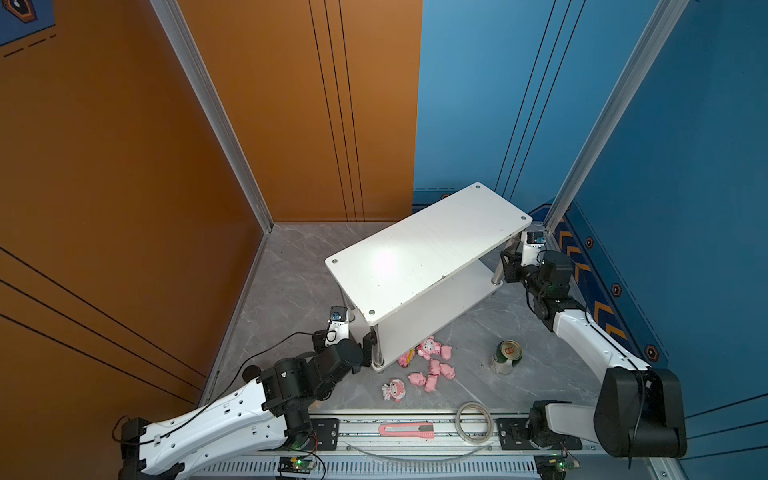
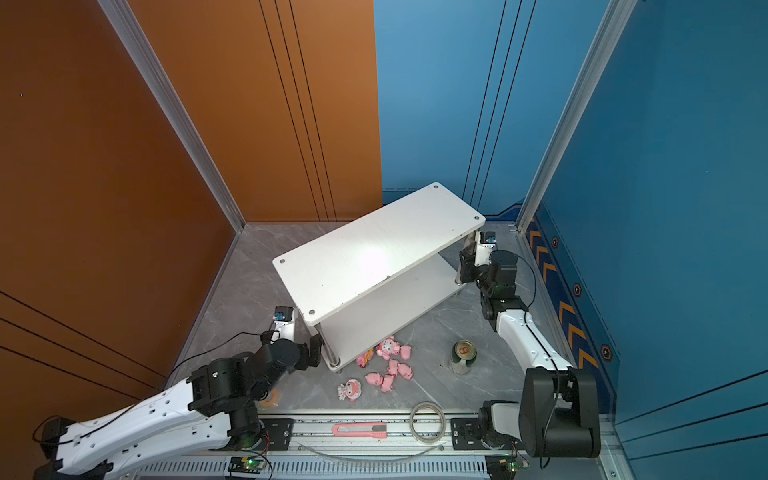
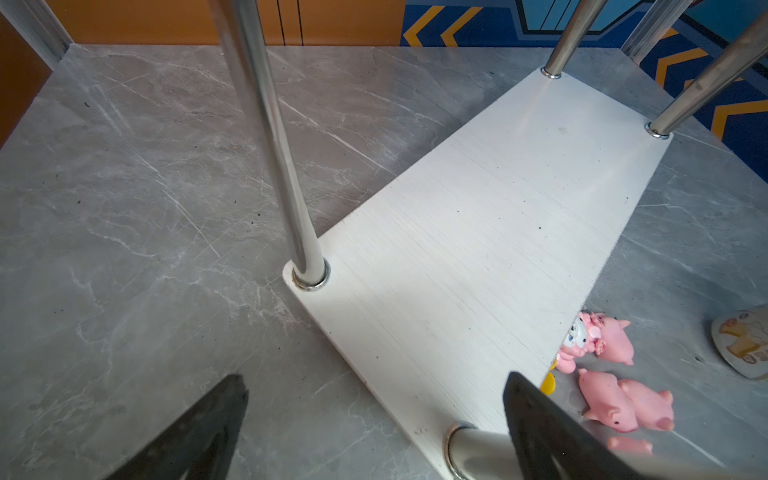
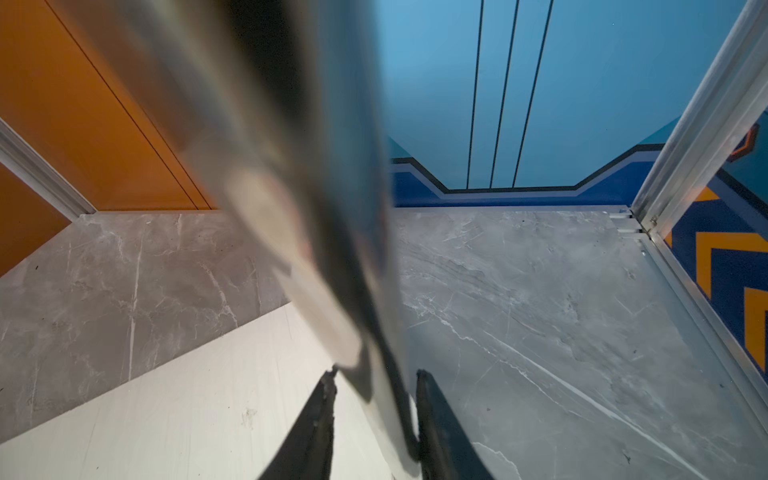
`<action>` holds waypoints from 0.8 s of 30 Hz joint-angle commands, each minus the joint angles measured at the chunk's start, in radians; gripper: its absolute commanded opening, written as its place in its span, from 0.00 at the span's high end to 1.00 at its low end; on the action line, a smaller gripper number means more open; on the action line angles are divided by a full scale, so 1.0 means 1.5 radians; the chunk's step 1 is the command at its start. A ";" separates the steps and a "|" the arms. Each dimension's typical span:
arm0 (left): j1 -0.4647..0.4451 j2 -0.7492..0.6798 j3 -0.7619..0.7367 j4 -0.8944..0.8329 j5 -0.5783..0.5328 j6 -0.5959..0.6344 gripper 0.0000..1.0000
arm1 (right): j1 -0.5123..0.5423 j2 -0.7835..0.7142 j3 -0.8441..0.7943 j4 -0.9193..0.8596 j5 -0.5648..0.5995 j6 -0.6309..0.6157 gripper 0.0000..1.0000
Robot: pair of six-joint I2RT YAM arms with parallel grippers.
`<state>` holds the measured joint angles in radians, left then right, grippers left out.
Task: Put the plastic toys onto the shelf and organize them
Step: 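Grip the shelf legs with both grippers and rotate the shelf square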
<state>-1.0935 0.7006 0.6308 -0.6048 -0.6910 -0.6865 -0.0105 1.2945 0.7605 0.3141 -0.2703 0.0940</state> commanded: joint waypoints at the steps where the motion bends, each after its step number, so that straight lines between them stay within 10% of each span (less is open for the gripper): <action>1: -0.008 0.004 0.027 0.047 -0.010 0.031 0.02 | 0.012 0.001 0.017 0.020 -0.042 0.012 0.69; 6: 0.064 -0.008 0.027 0.104 0.011 0.135 0.02 | 0.012 -0.005 0.015 0.016 -0.039 0.012 0.71; 17: 0.430 0.117 0.021 0.283 0.341 0.201 0.02 | 0.008 -0.031 0.009 -0.004 -0.015 -0.001 0.69; 24: 0.490 0.236 0.056 0.436 0.379 0.216 0.02 | 0.009 -0.012 0.018 0.013 -0.025 0.007 0.67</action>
<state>-0.3740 0.9836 0.6598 -0.0952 -0.2077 -0.3988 -0.0055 1.2697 0.7605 0.3080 -0.2733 0.0971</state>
